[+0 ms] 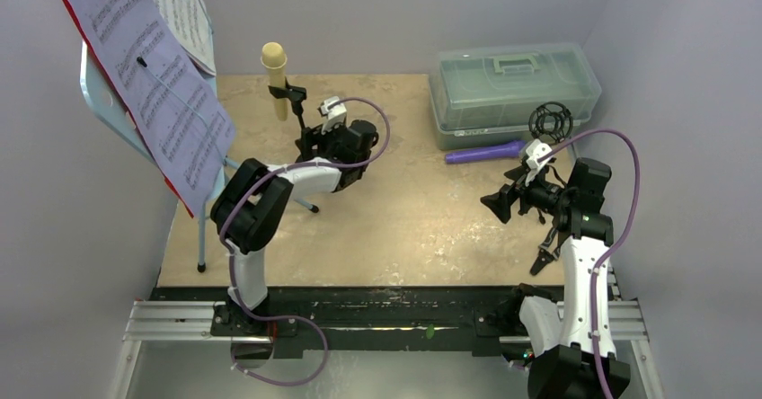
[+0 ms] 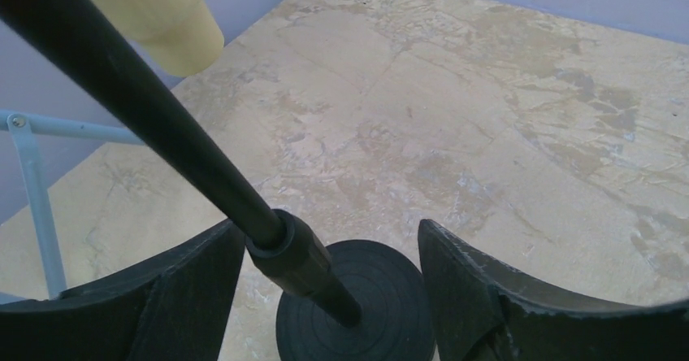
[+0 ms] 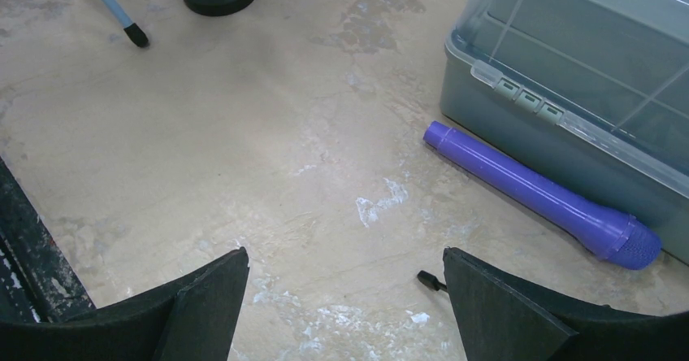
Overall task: Pack up the instrument practice props
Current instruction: Move the microphone stand with the microphone to the center of the board.
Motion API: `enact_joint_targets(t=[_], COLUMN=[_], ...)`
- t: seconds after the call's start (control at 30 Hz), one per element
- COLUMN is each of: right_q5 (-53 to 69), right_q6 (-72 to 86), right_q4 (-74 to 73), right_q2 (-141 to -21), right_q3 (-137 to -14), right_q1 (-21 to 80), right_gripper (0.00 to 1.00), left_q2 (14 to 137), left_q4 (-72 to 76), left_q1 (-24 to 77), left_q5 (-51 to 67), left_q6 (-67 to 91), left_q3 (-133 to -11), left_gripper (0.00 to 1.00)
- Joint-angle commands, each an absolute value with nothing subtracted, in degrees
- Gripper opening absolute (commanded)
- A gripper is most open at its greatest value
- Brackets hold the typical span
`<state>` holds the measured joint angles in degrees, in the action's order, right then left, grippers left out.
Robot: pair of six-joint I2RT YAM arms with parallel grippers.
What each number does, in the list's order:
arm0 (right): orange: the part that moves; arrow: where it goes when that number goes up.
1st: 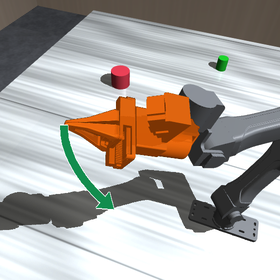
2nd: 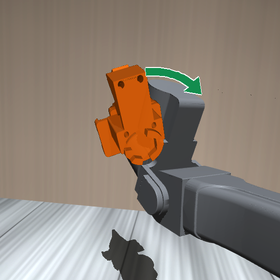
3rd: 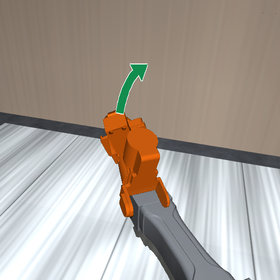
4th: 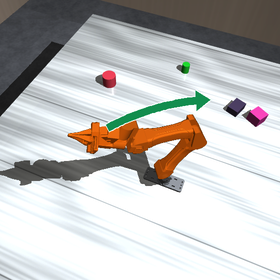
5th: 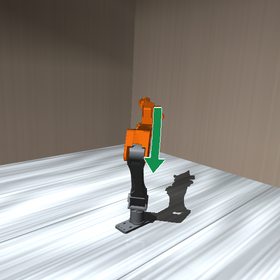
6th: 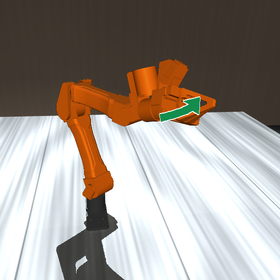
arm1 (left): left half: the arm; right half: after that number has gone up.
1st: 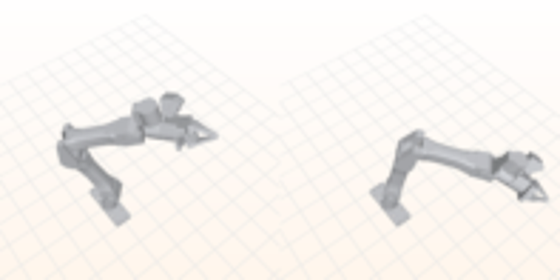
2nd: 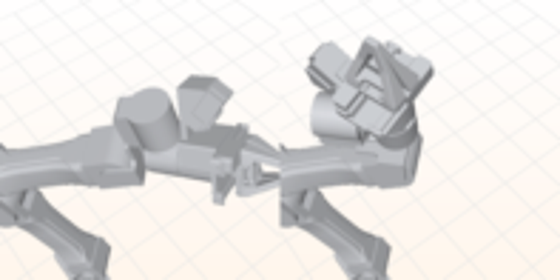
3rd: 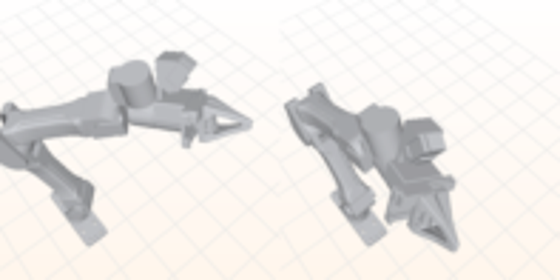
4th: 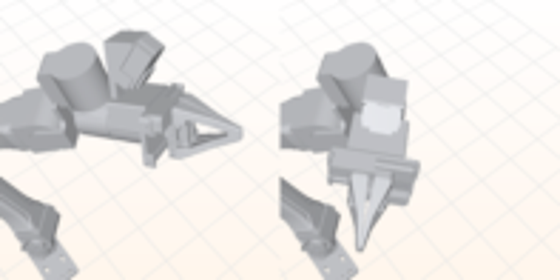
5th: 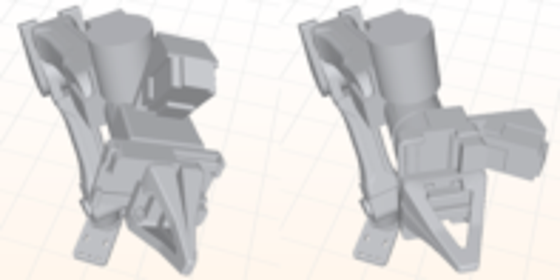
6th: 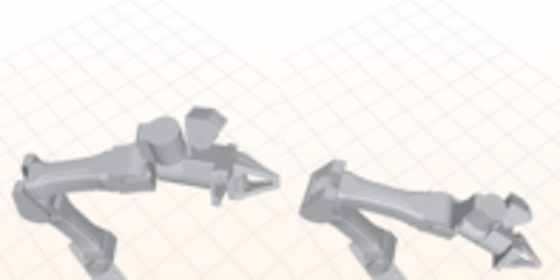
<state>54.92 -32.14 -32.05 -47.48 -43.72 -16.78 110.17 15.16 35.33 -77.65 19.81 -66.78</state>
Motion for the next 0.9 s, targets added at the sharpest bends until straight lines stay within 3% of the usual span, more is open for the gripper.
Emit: enact_joint_targets(t=[0.0, 0.07, 0.4, 0.87], right_q5=[54.5, 54.4, 54.1, 53.8], right_q6=[-31.9, -32.0, -32.0, -32.0], right_q4=[-30.3, -30.3, -30.3, -30.1], right_q2=[-47.2, -47.2, -47.5, -47.8], right_q3=[-43.7, -43.7, -43.6, -43.6], right_q1=[-16.4, -16.5, -16.4, -16.3], right_gripper=[0.93, 0.93, 0.93, 0.94], left_q2=[111.4, 111.5, 110.0, 101.1], left_q4=[20.2, 25.4, 40.5, 51.9], left_q1=[33.7, 33.7, 33.7, 44.1], left_q5=[-78.1, -77.3, -74.6, -60.2], left_q6=[16.3, 12.3, 2.3, -3.8], left_q3=[-68.6, -67.4, -61.1, -53.1], left_gripper=[0.72, 0.64, 0.0, 0.0])
